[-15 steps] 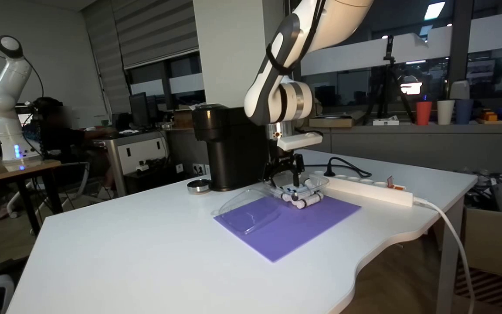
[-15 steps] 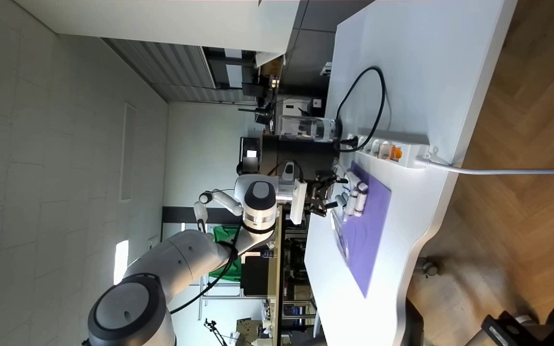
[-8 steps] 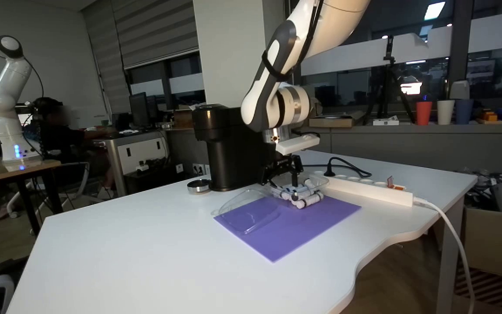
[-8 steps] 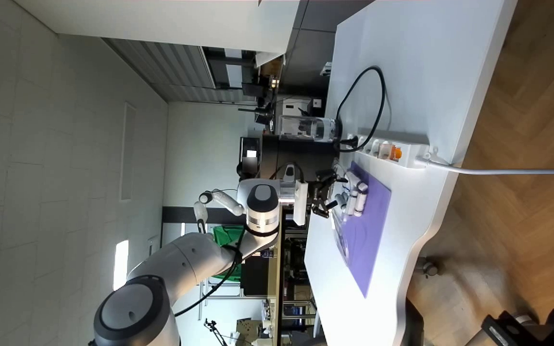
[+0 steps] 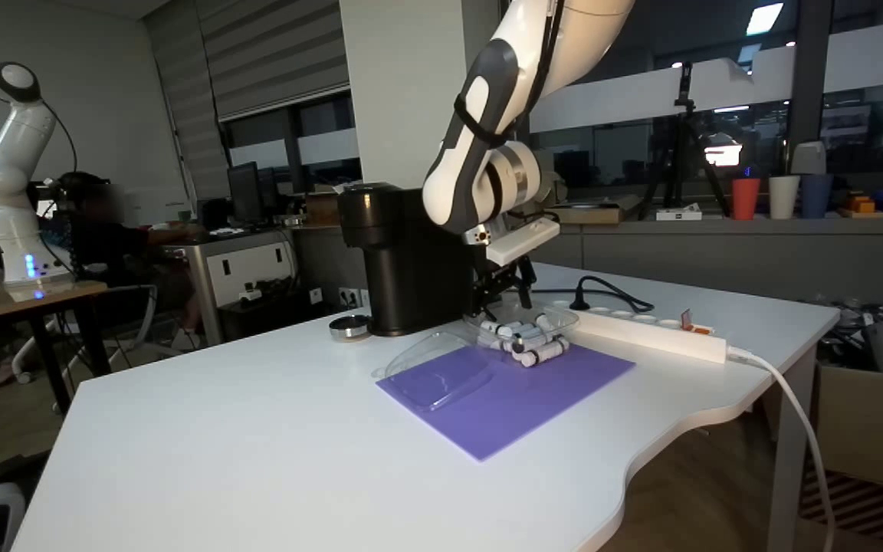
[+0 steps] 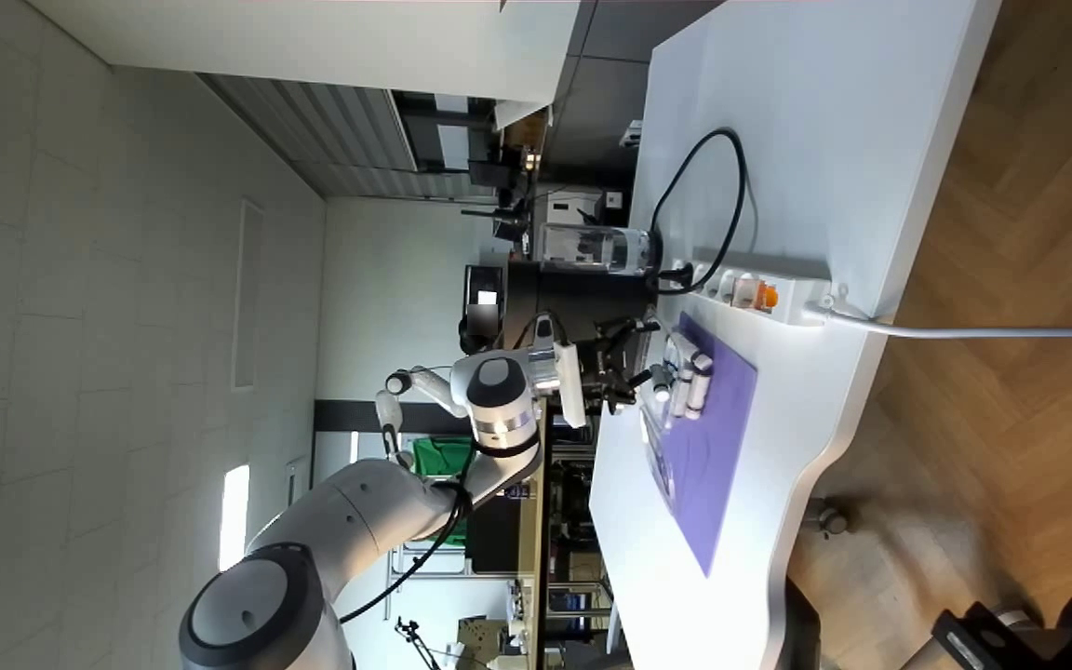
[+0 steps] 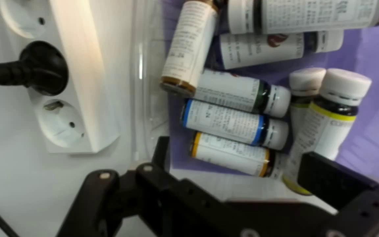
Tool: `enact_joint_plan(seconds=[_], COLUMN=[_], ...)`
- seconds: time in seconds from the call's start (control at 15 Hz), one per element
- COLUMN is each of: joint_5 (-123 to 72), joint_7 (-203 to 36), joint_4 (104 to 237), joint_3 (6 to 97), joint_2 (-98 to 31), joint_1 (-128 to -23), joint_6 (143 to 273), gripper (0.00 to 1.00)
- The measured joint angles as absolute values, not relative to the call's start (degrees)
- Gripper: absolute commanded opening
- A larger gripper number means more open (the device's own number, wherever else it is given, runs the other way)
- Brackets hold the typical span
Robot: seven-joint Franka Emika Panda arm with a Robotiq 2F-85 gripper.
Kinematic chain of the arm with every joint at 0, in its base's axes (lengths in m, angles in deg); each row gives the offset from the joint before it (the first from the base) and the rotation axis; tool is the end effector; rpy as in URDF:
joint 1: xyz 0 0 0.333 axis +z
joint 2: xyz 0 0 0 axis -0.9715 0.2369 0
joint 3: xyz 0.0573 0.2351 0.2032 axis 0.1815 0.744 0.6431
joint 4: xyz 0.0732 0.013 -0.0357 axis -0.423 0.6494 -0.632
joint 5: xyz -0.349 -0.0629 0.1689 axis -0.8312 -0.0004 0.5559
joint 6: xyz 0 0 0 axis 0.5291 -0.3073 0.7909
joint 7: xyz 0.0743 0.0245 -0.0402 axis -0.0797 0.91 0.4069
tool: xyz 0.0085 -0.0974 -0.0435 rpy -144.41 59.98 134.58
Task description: Pick up the bottle from the bowl and put it on the table
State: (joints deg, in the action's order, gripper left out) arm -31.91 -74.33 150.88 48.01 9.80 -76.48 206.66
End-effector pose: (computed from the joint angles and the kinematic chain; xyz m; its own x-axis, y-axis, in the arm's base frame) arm 0.7404 -0.0791 0.1212 0.9933 0.1144 -0.0141 0.1145 -0.9661 0.2312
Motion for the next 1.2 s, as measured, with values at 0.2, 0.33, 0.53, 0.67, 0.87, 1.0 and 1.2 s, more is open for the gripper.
enact_joint_plan(seconds=[0.2, 0.33, 0.53, 0.67, 0.87, 1.0, 1.2], joint_5=[-35.52, -36.82, -37.40, -37.34, -36.81, -35.89, -35.03], joint_7=[-76.78, -77.36, -77.49, -77.48, -77.00, -76.01, -75.09], joint_4=[149.43, 148.41, 147.32, 146.80, 146.62, 146.62, 146.82], joint_3=[44.93, 44.25, 44.15, 44.37, 46.04, 47.48, 48.83], joint_2=[9.79, 9.77, 9.62, 9.38, 8.43, 7.98, 7.94], joint_1=[-74.35, -73.61, -73.00, -72.81, -73.20, -73.80, -74.47], joint_6=[204.39, 202.72, 202.21, 202.15, 200.00, 197.65, 195.58], gripper=[1.00, 1.00, 1.00, 1.00, 1.00, 1.00, 1.00])
